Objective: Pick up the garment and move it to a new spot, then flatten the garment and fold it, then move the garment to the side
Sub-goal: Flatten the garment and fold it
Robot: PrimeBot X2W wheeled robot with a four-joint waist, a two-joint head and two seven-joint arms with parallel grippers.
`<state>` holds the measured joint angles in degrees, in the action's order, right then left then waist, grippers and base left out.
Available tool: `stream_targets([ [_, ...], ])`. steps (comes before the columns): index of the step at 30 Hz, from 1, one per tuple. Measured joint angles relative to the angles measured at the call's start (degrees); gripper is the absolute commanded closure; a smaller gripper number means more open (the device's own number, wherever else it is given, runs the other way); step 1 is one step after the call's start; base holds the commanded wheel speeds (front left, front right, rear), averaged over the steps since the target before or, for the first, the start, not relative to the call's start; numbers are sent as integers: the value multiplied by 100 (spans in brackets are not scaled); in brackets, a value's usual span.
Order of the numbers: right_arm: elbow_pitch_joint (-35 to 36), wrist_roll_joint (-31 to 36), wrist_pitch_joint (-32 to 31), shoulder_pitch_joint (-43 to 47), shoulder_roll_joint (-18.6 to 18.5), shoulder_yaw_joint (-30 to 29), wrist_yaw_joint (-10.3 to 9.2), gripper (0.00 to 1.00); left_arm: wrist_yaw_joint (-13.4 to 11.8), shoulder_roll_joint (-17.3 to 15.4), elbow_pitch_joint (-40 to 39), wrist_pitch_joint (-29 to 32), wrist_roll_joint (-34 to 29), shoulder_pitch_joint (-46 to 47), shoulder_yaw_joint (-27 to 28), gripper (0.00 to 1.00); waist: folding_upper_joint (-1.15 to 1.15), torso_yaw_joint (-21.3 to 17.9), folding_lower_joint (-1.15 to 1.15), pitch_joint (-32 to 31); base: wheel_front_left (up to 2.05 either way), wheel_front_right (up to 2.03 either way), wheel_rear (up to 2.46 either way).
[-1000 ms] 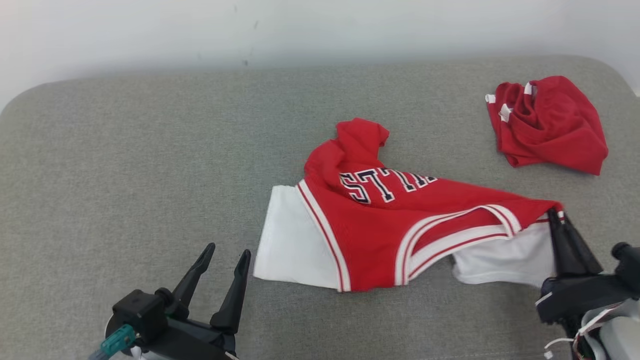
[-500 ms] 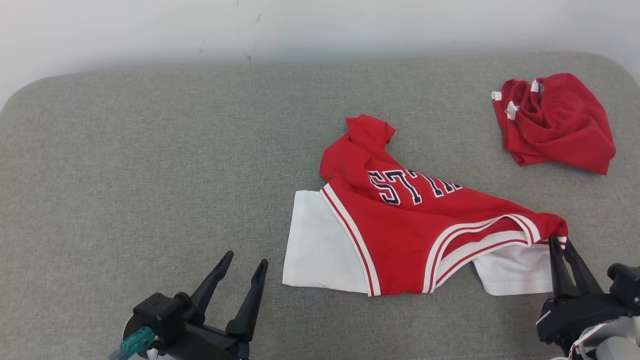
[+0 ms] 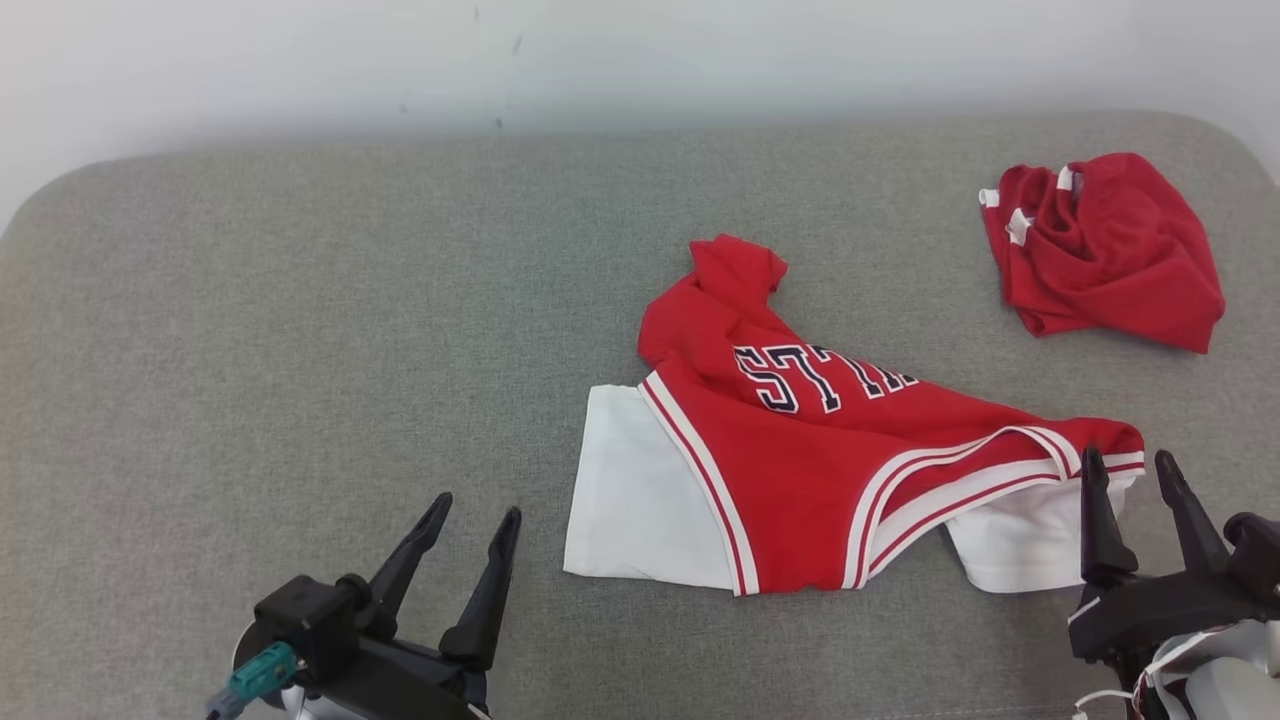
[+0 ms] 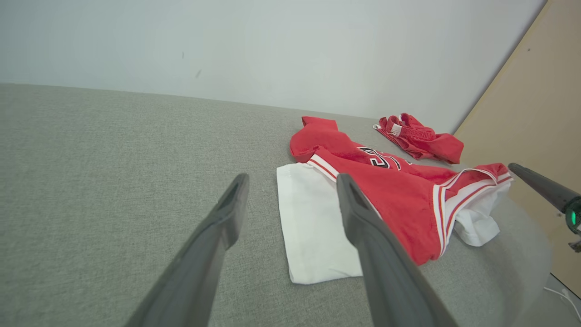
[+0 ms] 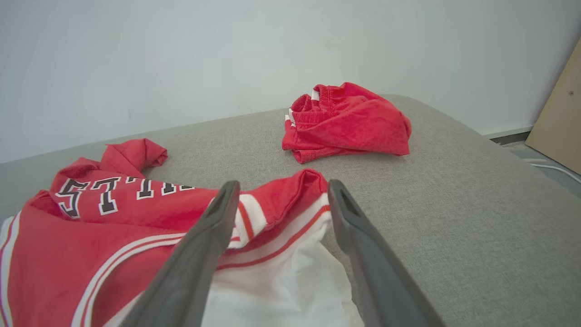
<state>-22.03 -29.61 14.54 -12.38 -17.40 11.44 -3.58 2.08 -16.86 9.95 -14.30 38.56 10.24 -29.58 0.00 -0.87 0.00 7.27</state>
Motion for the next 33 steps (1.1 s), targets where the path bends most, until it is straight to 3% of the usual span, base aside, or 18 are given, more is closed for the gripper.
stream_targets([
  [8, 677, 100, 1, 109, 105, -208, -26, 0, -7, -2, -14, -1, 1, -10, 131, 0, 0, -75, 0, -110, 0, 0, 0],
  [21, 973, 165, 1, 263, 397, 842, 971, 0, -4, 65, -54, -1, 0, -14, 131, 0, 0, -63, 0, -75, 0, 0, 0],
  [33, 571, 790, -285, 30, 402, 2282, 1063, 0, 48, 127, 9, -1, -10, 10, 112, 0, 0, 79, 0, -22, 0, 0, 0],
])
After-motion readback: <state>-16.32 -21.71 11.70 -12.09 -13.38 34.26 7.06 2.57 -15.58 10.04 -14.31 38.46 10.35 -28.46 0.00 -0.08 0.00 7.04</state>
